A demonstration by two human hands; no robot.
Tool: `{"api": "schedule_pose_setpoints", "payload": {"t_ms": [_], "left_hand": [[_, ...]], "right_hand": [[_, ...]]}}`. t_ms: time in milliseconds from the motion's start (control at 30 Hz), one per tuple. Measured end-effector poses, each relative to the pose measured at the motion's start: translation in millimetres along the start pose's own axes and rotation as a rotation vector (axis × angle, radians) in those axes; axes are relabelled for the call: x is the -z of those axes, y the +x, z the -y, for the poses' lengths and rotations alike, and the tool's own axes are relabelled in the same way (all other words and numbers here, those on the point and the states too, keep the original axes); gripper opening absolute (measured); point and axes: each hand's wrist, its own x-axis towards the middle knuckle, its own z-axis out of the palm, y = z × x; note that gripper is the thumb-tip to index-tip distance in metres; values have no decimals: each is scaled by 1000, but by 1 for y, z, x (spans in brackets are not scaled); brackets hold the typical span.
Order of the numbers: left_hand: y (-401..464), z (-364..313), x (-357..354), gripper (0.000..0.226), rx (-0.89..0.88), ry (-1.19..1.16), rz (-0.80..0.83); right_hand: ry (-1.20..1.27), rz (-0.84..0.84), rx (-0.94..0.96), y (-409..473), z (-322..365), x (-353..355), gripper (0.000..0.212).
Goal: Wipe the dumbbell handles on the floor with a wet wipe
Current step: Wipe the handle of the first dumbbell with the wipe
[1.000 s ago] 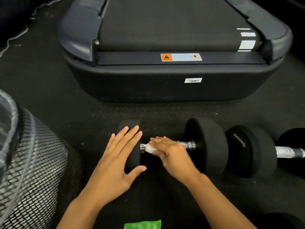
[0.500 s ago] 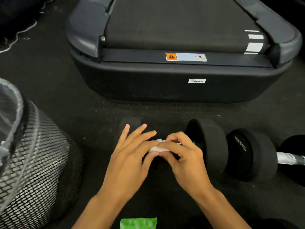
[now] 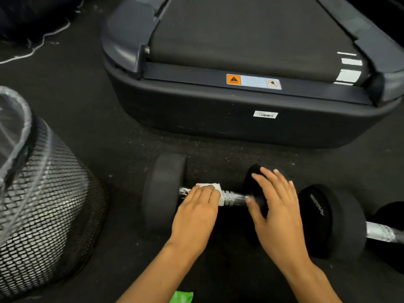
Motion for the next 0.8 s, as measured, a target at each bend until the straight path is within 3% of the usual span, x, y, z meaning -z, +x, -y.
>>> {"api": "schedule_pose_setpoints", "payload": {"t_ms": [67,233,333,633,800], "left_hand": [[-4,1,-8,63,33,12,53],[1,10,-26,62,52,-22,72],[1,11,-27,36,62,-129,-49],[6,7,-31,43,126,-181,-40],[-12,4,-29,43,48,-151,-50]], "right_hand": [[-16,1,10,-3,-4,-3,51],[-73,-31,-35,-3,-7,-8,60],[-118,-51,-63,-2,-6,-11,60],[-220,-85,-35,-1,-7,-13,55],[-215,-81,-36,0,-7,-12,55]]}}
